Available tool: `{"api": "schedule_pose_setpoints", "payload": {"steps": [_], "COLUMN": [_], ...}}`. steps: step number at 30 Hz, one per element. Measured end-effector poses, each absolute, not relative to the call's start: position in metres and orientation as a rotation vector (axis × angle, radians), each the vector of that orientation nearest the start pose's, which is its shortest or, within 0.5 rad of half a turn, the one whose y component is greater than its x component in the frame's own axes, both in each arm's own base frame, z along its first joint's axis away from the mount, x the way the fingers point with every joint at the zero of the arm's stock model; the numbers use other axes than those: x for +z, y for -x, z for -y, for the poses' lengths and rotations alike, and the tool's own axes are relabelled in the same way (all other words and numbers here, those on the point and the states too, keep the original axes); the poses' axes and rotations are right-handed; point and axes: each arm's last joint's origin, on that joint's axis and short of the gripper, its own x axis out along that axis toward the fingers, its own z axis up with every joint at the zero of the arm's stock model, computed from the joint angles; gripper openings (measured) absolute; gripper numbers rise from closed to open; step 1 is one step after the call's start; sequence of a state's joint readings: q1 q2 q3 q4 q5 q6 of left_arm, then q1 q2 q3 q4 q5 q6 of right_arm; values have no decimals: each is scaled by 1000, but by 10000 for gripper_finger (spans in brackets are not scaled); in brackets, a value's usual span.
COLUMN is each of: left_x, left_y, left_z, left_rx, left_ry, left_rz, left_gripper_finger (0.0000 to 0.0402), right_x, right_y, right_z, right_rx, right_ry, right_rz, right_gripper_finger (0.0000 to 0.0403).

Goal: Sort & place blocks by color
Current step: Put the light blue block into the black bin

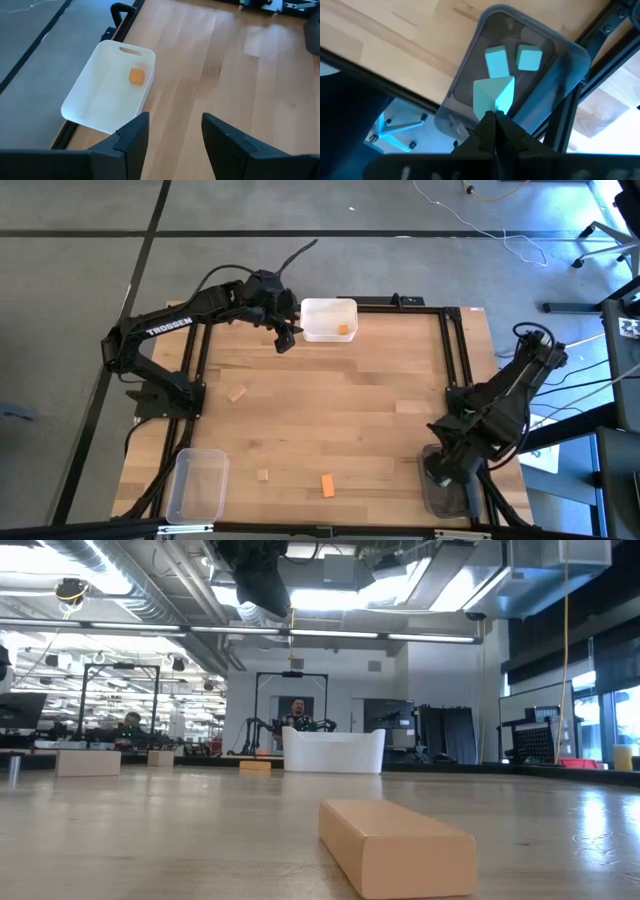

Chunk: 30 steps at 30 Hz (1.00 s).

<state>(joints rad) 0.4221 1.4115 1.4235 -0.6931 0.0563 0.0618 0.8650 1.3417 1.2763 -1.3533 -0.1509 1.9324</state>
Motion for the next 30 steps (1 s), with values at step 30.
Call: {"api": "schedule_pose_setpoints", "payload": {"steps": [30], "left_x": [358], "left_y": [-274], "left_z": [-91], "left_rx": [-384], "left_ry": [12], "left_rz": [-650], "left_gripper_finger": [174], "right_x": [207], "right_y": [-132], "right_z": [-158], "right_rx": [-933], "right_ry": [-970], "right_rz": [-1479], "right_gripper_finger": [0]}}
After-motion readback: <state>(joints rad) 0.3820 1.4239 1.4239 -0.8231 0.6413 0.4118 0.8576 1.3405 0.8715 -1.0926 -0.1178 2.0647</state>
